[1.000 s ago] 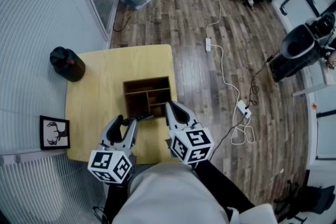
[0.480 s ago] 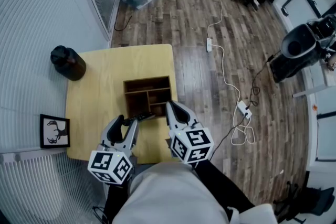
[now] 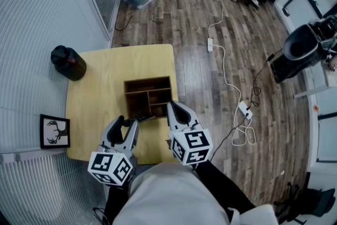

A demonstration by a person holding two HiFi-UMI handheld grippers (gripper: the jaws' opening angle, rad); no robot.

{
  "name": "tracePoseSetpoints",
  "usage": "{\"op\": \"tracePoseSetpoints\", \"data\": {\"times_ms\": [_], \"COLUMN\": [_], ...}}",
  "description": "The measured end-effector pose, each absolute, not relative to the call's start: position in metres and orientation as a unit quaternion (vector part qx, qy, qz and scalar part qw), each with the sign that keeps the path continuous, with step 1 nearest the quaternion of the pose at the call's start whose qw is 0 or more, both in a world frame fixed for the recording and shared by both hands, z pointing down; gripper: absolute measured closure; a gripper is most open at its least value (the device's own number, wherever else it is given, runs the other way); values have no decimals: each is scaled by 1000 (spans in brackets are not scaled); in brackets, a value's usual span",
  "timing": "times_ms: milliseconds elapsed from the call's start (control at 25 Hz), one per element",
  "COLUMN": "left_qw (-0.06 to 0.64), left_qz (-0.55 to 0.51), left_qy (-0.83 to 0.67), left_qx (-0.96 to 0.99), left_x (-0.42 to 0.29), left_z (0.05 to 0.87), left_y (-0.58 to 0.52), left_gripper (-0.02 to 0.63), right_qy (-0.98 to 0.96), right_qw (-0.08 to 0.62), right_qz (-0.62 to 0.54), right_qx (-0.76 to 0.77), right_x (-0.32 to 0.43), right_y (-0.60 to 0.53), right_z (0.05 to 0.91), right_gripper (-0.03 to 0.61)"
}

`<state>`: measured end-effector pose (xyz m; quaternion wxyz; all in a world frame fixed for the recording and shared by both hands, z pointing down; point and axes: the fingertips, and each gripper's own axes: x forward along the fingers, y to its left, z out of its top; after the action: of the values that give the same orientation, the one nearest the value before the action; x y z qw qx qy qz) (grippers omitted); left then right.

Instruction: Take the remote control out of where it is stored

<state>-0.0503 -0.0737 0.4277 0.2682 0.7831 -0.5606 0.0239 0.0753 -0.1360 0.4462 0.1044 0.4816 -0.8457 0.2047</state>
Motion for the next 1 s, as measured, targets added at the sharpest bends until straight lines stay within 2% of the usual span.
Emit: {"op": "tracePoseSetpoints", "data": {"times_ms": [1000], "left_qw": [268], "left_qz": [21], "left_qy": [-561], "left_qx": [783], "left_x": [-52], "left_z": [425], "left_y": [-78], "left_gripper": [402], "right_qy": [-852], "right_qw": [115], "right_qz": [190], "right_qx": [474], "right_x": [71], "right_y": [-138], "right_z": [446], "right_gripper": [575]}}
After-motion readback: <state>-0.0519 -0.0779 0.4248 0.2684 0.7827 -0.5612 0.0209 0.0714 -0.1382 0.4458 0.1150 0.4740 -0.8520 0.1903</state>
